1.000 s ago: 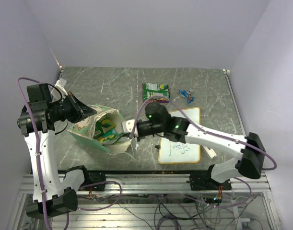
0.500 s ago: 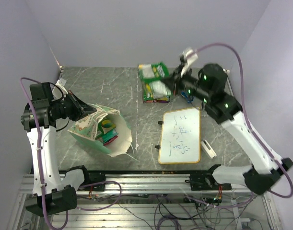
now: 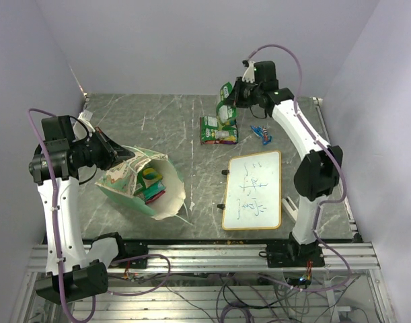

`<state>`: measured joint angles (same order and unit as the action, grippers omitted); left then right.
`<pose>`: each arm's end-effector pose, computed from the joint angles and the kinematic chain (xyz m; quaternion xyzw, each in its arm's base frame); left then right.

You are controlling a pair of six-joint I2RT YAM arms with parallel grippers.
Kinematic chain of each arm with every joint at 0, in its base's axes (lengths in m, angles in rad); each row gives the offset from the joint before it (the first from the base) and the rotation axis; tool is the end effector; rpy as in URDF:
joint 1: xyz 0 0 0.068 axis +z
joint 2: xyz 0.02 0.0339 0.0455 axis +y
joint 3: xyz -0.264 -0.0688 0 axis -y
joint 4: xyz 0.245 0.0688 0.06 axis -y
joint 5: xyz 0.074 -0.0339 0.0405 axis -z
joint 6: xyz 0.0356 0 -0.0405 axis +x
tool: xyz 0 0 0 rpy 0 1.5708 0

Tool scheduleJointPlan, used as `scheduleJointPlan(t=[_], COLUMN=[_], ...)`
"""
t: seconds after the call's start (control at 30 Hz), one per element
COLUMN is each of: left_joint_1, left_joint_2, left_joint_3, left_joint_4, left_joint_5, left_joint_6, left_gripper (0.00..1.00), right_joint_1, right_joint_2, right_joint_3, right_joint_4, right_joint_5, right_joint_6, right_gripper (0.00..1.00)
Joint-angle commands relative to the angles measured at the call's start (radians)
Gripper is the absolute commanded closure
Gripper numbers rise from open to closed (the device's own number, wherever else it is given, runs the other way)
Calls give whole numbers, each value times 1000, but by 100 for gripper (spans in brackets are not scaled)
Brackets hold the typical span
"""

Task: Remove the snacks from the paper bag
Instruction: Place the snack at the center of the board.

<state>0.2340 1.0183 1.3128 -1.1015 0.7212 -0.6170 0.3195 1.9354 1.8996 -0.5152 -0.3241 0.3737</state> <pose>0.1690 0.0161 0.3940 -0.2386 0.8451 -0.3878 0.2800 0.4264 0.1530 0.3549 -0.0554 0.8632 0.2961 0.4052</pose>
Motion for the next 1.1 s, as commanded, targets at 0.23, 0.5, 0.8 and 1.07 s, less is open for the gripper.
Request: scheduleJointPlan(t=[0.23, 0.5, 0.8, 1.07], left_joint_1=[-2, -2, -3, -2], left_joint_2=[8, 31, 42, 40], left_joint_3=[51, 62, 74, 57], left_joint_4=[-34, -35, -43, -29], left_joint_5=[-16, -10, -15, -14], left_joint_6=[40, 54, 69, 59], left_gripper=[93, 93, 93, 93], right_joint_1=[-12, -77, -148, -194], right_joint_2=[131, 175, 240, 279], right_joint_3=[50, -116, -221, -257], right_joint_4=[155, 403, 459, 442], right_joint_5=[-257, -365, -400, -400], right_joint_6=[232, 398, 422, 380], right_gripper=[100, 100, 100, 100])
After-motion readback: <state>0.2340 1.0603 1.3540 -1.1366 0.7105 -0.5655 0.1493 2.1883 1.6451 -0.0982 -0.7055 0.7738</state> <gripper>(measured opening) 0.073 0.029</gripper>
